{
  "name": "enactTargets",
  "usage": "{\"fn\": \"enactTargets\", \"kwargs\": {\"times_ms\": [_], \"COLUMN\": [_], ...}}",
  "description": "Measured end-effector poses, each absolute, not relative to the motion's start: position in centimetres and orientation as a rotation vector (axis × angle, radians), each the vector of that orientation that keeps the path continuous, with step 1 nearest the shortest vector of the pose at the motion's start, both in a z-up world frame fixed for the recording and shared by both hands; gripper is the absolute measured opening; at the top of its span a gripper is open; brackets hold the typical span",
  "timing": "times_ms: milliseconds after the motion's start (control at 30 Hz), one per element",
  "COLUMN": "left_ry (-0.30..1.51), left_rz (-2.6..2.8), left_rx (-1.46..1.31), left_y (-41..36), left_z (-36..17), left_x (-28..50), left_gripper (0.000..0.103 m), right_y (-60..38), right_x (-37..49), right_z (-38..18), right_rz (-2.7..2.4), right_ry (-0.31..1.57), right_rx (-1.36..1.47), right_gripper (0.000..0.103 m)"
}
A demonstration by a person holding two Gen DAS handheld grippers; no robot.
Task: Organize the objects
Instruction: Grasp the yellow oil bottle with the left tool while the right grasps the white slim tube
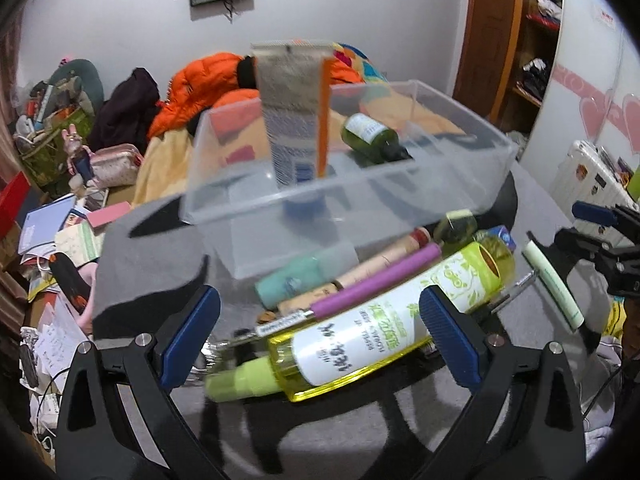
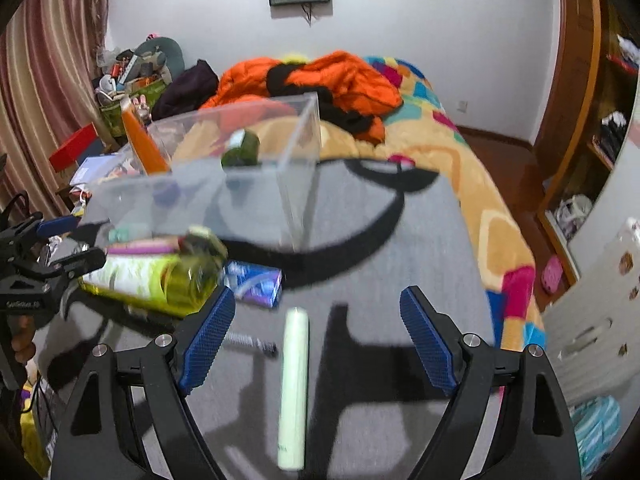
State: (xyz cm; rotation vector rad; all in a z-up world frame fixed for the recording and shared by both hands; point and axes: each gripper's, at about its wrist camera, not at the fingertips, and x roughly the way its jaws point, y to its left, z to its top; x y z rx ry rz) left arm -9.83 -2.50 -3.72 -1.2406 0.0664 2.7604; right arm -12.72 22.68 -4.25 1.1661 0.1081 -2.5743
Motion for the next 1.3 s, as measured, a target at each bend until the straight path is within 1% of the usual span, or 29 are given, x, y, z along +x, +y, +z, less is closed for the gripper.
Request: {"fn": "enactTargets", "kwargs": {"times_ms": [133, 300, 333, 400, 467, 500, 567, 667, 767, 933, 1133, 1167, 1233, 1267, 1300], "left_ry": [0.069, 0.015, 0.049, 0.11, 0.13, 0.133, 0.134, 0.13, 0.132, 0.179, 0.199, 0.211, 0.233, 0.233, 0.229], "left_rz": [2.708, 2.585, 2.599, 2.596, 2.575, 2.566, 2.546, 2.522, 2.491, 2.481, 2.461, 2.462, 2.45, 2.429, 2.411], "left_rx": [-1.245, -1.274, -1.266, -1.265, -1.264, -1.268, -1.282, -1.302, -1.306, -1.29, -1.283, -1.279, -1.281, -1.302, -1.315], "left_y": [-1.5, -0.6, -0.3, 0.3, 0.7, 0.8, 1.0, 1.2, 1.3, 1.6, 2.0, 2.2, 2.7, 3.1, 3.3], "left_z": [-4.6, -5.6, -5.6, -5.7, -5.8, -5.8, -6.0, -6.4, -6.5, -5.8, -5.0, -4.9, -4.9, -5.0, -5.2], "left_x": [-10.1, -10.2, -10.0, -9.4, -8.6, -8.4, -7.8, -6.9, -5.8, -4.9, -7.3, -7.8, -8.6, -9.1, -9.5], "left_gripper": [0.101, 0.101, 0.101, 0.101, 0.101, 0.101, 0.101, 0.101, 0.101, 0.101, 0.101, 0.1, 0.088, 0.079, 0.074], "right_y": [23.2, 22.9, 22.8, 22.7, 22.7, 22.8, 23.0, 23.3, 23.6, 23.9, 24.0, 24.0, 24.0, 23.9, 23.9], "right_x": [-12.2, -11.8, -11.7, -11.8, -11.8, -11.7, -11.6, -11.4, -11.0, -10.3, -10.5, -10.6, -10.8, -10.9, -11.0], "right_z": [-5.9, -7.3, -7.4, -7.7, -7.8, -7.8, -7.8, -7.7, -7.7, -7.6, -7.5, -7.5, -7.4, -7.4, -7.4], "right_rz": [-2.545, -2.518, -2.518, -2.512, -2.519, -2.528, -2.535, -2.539, -2.542, -2.531, -2.514, -2.512, -2.512, -2.512, -2.512], "right_ry": [0.067, 0.107, 0.113, 0.117, 0.125, 0.136, 0.15, 0.153, 0.163, 0.175, 0.153, 0.148, 0.147, 0.149, 0.15], "right_rx": [1.218, 1.248, 1.251, 1.259, 1.26, 1.255, 1.252, 1.248, 1.247, 1.247, 1.253, 1.253, 1.25, 1.249, 1.246], "right_gripper": [0.082, 0.082, 0.08, 0.074, 0.065, 0.063, 0.052, 0.042, 0.033, 0.032, 0.032, 0.032, 0.032, 0.032, 0.032]}}
